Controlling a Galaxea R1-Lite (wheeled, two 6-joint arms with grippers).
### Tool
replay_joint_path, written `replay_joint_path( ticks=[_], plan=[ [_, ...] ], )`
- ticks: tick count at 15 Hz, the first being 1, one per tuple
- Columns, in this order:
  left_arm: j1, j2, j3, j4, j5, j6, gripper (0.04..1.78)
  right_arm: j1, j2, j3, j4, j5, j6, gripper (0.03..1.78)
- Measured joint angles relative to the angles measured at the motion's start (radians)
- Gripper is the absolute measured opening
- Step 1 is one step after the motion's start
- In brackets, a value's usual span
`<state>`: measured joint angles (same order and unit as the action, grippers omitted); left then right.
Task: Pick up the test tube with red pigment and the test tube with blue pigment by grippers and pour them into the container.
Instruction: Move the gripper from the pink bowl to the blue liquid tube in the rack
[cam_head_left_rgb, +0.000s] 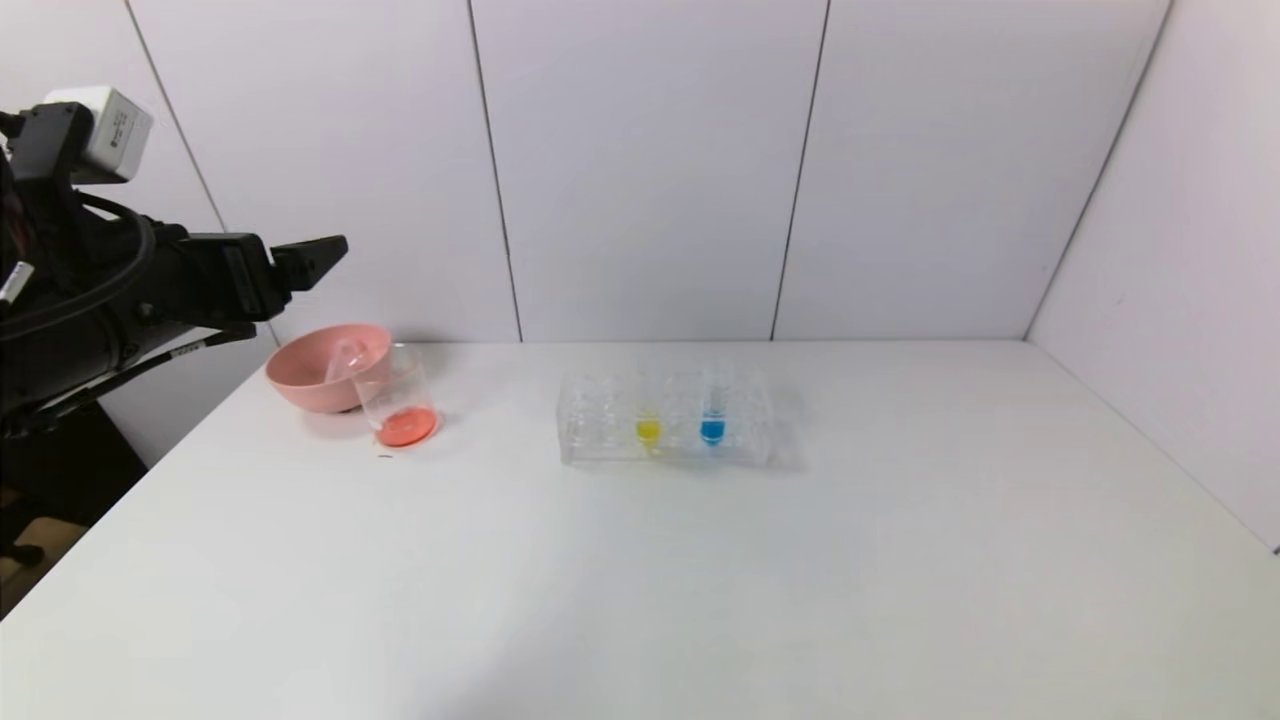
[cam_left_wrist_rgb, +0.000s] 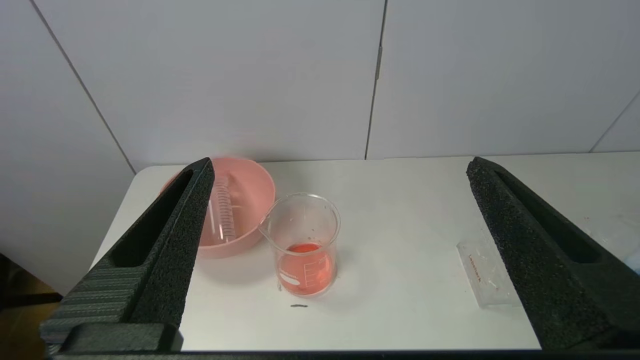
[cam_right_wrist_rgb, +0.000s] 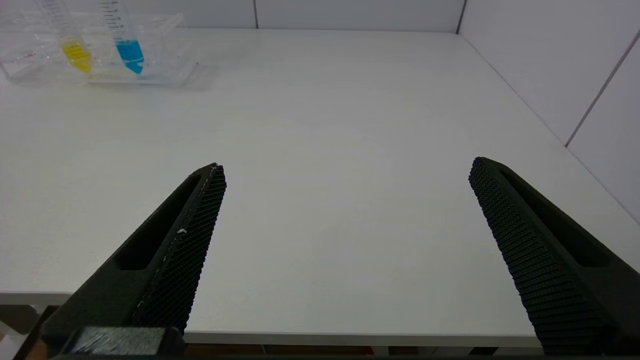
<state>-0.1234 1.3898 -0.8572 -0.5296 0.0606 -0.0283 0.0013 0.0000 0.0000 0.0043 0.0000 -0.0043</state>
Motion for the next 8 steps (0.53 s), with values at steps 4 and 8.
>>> replay_joint_path(
  ticks=[4,8],
  plan=[
    [0.000,-0.051,0.069,0.001,0.004,0.001,1.76,0.000,0.000,0.000,0.000,0.000,0.000,1.77],
    [-0.001,-0.100,0.148,0.001,0.002,0.006,1.76,0.000,0.000,0.000,0.000,0.000,0.000,1.78]
  ],
)
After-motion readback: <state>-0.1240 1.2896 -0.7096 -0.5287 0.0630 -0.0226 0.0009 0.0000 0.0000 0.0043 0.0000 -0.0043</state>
